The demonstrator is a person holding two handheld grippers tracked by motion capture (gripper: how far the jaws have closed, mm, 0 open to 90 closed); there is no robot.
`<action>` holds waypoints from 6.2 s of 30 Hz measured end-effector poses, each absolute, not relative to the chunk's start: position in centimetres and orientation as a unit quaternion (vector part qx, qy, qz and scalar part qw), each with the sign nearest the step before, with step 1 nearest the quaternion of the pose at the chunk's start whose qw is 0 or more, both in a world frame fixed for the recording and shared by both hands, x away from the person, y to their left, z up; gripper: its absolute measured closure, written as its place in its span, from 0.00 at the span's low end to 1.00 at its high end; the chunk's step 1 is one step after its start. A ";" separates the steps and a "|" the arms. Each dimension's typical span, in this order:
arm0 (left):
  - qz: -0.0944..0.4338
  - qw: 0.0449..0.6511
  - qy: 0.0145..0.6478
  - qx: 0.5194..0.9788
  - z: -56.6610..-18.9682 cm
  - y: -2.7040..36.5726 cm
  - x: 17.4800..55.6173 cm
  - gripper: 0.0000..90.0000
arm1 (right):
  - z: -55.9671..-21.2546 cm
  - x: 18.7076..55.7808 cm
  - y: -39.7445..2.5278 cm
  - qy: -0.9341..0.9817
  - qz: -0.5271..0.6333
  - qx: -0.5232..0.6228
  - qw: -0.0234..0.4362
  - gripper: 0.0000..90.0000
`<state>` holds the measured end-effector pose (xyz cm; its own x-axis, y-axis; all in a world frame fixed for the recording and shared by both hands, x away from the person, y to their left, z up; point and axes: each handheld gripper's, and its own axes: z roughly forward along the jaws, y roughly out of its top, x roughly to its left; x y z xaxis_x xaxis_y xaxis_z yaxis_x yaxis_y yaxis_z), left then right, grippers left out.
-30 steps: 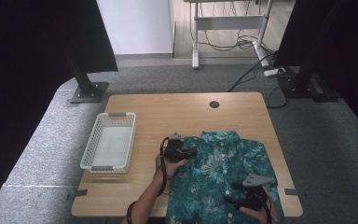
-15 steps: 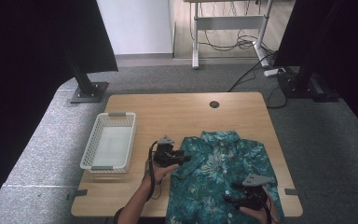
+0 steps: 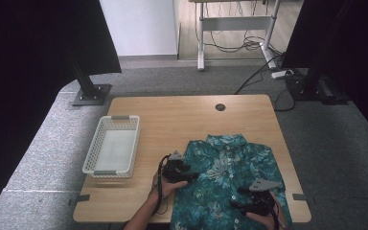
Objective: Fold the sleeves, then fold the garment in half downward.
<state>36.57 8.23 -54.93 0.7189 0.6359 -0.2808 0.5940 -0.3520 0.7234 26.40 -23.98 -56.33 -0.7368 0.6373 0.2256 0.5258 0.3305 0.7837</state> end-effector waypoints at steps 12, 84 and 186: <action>0.030 0.440 0.314 0.841 -53.6 6.2 32.3 0.31 | -54.7 26.2 -25.3 0.803 0.460 0.364 0.105 0.28; 0.049 0.437 0.369 0.819 -55.2 17.3 30.0 0.24 | -55.9 27.4 -16.6 0.805 0.420 0.404 0.113 0.25; 0.095 0.453 0.367 0.807 -53.3 15.3 41.4 0.22 | -55.7 26.3 -19.0 0.814 0.449 0.356 0.099 0.24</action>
<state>41.40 15.33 -53.26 0.7127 0.6780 -0.1798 0.5064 -0.3200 0.8007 26.33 -19.02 -55.68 -0.7275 0.6674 0.1590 0.4899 0.3431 0.8014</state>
